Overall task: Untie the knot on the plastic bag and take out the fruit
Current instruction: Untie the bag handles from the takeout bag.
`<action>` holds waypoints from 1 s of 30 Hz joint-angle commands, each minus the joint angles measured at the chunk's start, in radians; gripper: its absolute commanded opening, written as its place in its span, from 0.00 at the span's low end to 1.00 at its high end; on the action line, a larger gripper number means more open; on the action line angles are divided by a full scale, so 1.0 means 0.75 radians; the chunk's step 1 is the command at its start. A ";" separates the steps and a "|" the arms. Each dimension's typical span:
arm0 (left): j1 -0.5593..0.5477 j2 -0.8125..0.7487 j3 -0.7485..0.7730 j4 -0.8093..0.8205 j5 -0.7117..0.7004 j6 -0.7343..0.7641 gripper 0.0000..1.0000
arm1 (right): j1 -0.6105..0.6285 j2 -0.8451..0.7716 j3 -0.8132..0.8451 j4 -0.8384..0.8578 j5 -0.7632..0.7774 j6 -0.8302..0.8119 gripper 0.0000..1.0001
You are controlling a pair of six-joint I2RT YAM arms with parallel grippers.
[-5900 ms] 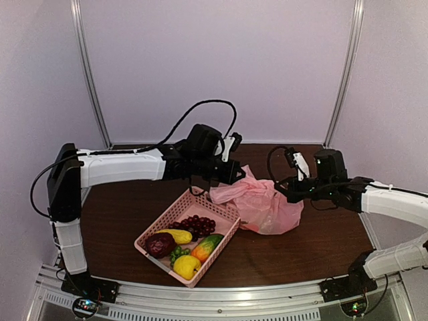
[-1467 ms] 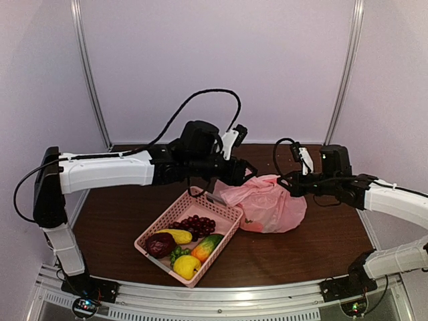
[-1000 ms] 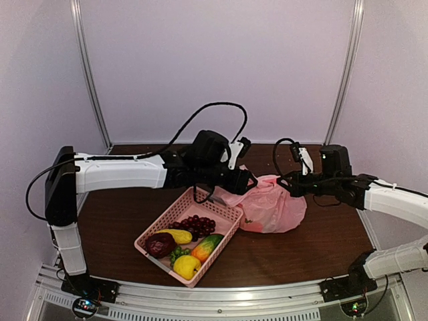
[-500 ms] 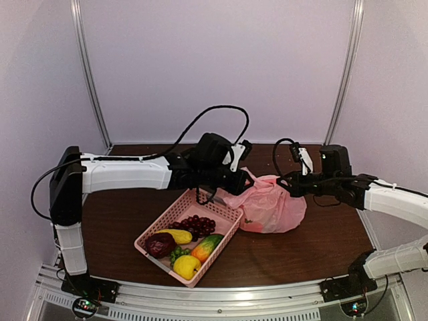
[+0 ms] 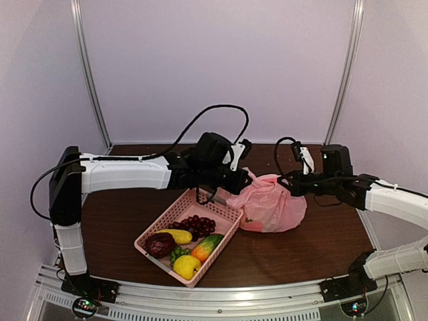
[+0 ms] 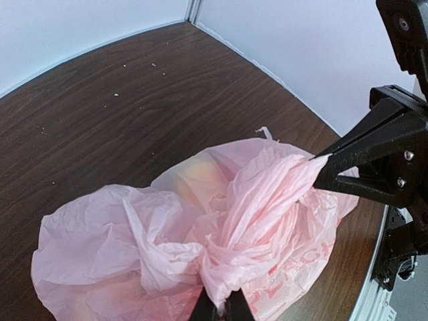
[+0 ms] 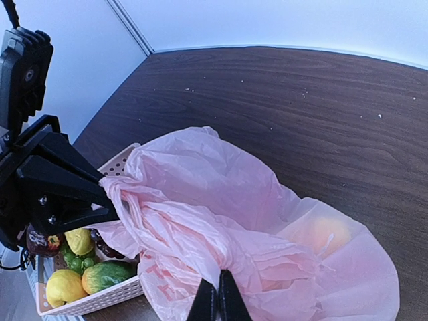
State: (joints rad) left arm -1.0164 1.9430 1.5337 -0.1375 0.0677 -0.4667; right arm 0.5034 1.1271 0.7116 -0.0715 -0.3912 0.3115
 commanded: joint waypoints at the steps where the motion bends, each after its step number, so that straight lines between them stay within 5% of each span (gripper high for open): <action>1: 0.014 -0.086 0.000 0.051 0.016 -0.033 0.00 | -0.009 -0.079 0.013 -0.008 0.101 0.032 0.00; 23: 0.084 -0.203 -0.242 0.157 0.055 -0.099 0.00 | -0.012 -0.130 -0.086 -0.017 0.152 0.077 0.01; 30: 0.084 -0.204 -0.246 0.173 0.111 -0.087 0.00 | -0.012 -0.124 0.065 -0.203 0.092 -0.037 0.46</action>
State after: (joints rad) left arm -0.9634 1.8183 1.3609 -0.0490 0.1196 -0.5369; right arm 0.4995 1.0420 0.6865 -0.1349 -0.2955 0.3374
